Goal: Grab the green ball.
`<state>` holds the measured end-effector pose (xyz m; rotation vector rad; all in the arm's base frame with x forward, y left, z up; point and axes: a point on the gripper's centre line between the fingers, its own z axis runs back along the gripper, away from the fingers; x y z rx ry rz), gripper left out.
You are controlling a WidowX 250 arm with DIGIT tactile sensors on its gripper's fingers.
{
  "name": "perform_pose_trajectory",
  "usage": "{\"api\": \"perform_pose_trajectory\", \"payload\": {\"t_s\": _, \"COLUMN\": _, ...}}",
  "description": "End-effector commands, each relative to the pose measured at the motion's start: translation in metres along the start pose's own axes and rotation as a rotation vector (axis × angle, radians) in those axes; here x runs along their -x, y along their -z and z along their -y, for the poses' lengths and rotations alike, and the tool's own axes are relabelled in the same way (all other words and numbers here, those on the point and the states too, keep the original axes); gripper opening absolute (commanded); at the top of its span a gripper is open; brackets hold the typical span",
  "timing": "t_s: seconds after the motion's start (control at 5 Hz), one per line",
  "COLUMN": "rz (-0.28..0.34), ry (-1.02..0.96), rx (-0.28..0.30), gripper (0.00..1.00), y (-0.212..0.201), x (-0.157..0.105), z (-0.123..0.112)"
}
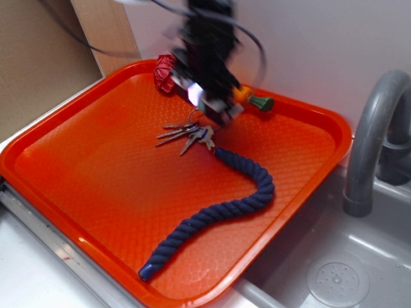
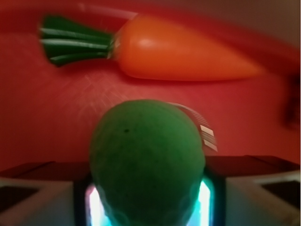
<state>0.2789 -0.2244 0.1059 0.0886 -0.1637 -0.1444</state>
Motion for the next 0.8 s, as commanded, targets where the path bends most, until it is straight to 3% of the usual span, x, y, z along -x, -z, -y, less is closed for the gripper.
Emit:
{"api": "perform_pose_trajectory", "payload": {"t_s": 0.0, "rz": 0.096, "ry": 0.045, "rx": 0.189, "gripper": 0.00, "y": -0.095, "x": 0.055, "z": -0.027}}
{"api": "perform_pose_trajectory", "payload": {"t_s": 0.2, "rz": 0.044, "ry": -0.005, "rx": 0.165, "gripper": 0.00, "y": -0.106, "x": 0.082, "z": -0.051}}
{"api": "perform_pose_trajectory", "payload": {"t_s": 0.4, "rz": 0.052, "ry": -0.072, "rx": 0.171, "gripper": 0.00, "y": -0.115, "x": 0.098, "z": -0.072}}
{"api": "perform_pose_trajectory", "payload": {"t_s": 0.6, "rz": 0.061, "ry": -0.010, "rx": 0.143, "gripper": 0.00, "y": -0.108, "x": 0.096, "z": -0.085}}
